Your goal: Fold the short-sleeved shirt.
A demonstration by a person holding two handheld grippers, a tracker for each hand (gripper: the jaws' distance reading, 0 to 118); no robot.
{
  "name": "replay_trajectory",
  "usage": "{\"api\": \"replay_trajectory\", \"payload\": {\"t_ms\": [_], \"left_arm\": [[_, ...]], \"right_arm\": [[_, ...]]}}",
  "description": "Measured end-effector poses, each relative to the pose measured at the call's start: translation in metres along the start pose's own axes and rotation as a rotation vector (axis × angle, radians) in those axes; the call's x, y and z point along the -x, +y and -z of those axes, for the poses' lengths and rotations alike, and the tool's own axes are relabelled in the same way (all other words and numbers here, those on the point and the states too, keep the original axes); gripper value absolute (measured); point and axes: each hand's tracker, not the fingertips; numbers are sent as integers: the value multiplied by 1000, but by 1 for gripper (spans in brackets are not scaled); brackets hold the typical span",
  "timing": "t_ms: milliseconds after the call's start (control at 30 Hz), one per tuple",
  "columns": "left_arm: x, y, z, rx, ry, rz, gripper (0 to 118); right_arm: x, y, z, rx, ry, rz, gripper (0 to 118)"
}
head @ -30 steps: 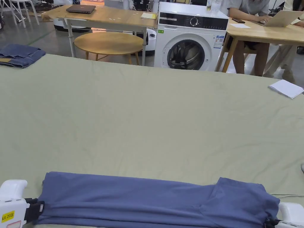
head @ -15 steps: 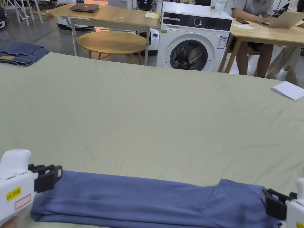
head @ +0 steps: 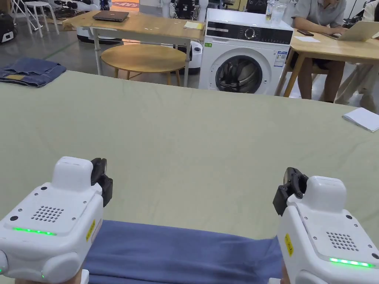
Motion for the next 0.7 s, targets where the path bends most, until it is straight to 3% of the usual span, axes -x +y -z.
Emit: {"api": "replay_trajectory", "payload": {"t_ms": [200,367,533,700], "left_arm": [[12,10,-6,-1,-14,-37,0],[57,4,0,187,-100,-95,0],[124,-26,16,463,-189,-280,0],[187,-69,35,679,-380,-568,0]], "right_arm": [[16,1,1,-42,-11,-15,0],[22,-3,3,-35,7,-40,0],[28,-9,12,29,58,-78,0],[31,-18,18,101,138,-92,0]]}}
